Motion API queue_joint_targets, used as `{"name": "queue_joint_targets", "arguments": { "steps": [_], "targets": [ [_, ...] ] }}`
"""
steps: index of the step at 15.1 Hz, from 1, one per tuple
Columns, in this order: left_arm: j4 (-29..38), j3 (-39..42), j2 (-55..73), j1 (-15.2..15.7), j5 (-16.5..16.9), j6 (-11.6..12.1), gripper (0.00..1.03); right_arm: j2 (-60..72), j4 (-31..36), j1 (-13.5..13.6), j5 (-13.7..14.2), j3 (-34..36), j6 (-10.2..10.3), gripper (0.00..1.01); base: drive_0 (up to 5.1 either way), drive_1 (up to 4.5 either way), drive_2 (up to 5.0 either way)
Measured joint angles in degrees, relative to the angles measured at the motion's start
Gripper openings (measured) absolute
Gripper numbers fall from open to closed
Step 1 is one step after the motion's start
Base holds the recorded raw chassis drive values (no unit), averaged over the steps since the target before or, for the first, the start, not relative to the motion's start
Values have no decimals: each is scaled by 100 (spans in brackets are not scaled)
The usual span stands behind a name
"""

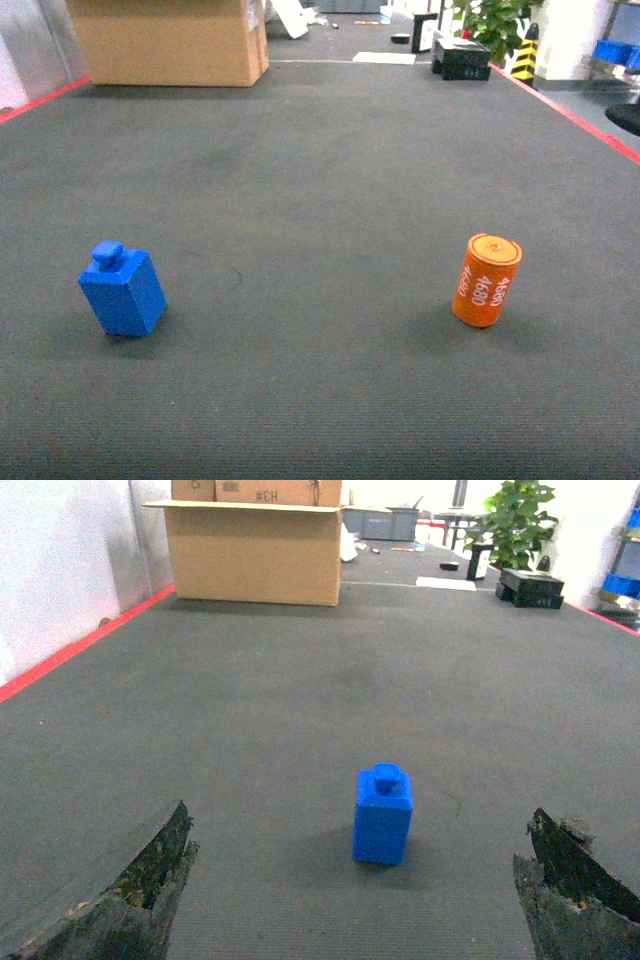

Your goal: Sort blue parts and orange caps into right shelf containers

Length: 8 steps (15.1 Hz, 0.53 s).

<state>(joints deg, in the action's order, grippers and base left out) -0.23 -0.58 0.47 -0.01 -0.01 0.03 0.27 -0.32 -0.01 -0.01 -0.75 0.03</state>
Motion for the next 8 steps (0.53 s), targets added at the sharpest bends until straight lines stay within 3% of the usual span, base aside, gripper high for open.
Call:
{"name": "queue_joint_targets", "arguments": {
  "steps": [8],
  "targets": [
    [0, 0, 0, 0, -2, 0, 98, 0, 2, 0, 0, 0, 0, 98, 0, 0, 0]
  ]
}}
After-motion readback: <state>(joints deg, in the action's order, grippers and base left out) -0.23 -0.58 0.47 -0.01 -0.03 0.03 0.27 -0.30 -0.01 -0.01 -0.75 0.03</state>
